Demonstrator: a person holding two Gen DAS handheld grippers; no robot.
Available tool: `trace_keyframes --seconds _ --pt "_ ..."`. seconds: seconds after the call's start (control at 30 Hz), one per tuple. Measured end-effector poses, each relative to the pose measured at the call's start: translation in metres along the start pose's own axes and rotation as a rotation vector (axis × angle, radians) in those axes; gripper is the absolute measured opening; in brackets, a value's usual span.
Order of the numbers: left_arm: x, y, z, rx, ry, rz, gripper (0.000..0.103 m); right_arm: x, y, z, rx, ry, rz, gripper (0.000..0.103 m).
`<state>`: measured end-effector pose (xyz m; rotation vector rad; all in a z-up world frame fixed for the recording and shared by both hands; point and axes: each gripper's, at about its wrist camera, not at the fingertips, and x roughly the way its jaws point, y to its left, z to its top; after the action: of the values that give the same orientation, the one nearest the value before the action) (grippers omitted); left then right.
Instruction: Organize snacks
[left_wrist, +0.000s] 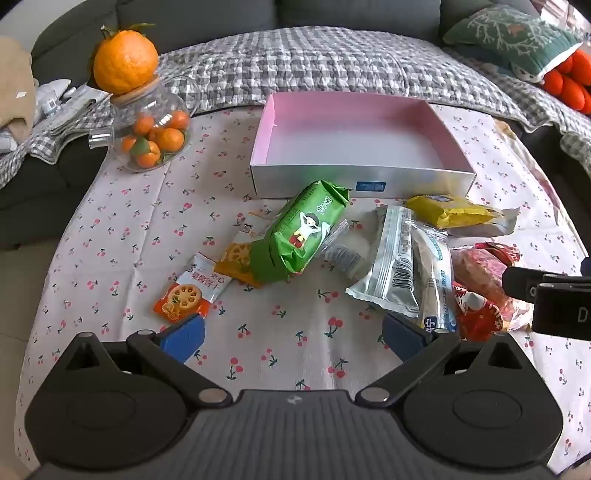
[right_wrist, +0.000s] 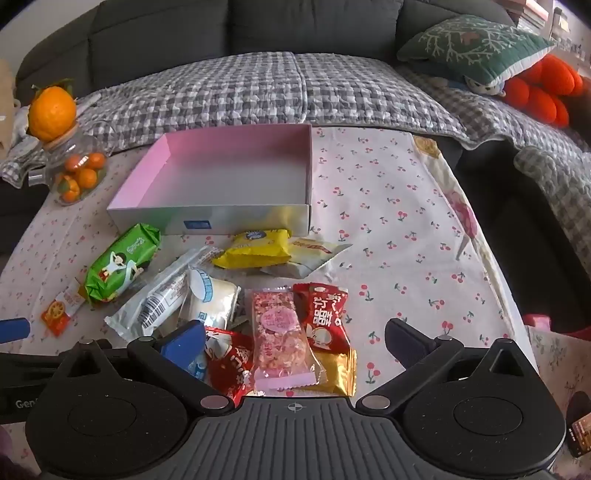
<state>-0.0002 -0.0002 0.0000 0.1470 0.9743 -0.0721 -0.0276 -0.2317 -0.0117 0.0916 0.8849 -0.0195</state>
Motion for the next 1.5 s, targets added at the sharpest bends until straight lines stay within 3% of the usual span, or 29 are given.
trace_keyframes --seconds 1.5 --pt "-0.0055 0.0032 0.0019 -0.015 -0.018 -0.004 0.103 0.0027 0.0047 -0.0022 -0.006 0.019 -0.006 0.103"
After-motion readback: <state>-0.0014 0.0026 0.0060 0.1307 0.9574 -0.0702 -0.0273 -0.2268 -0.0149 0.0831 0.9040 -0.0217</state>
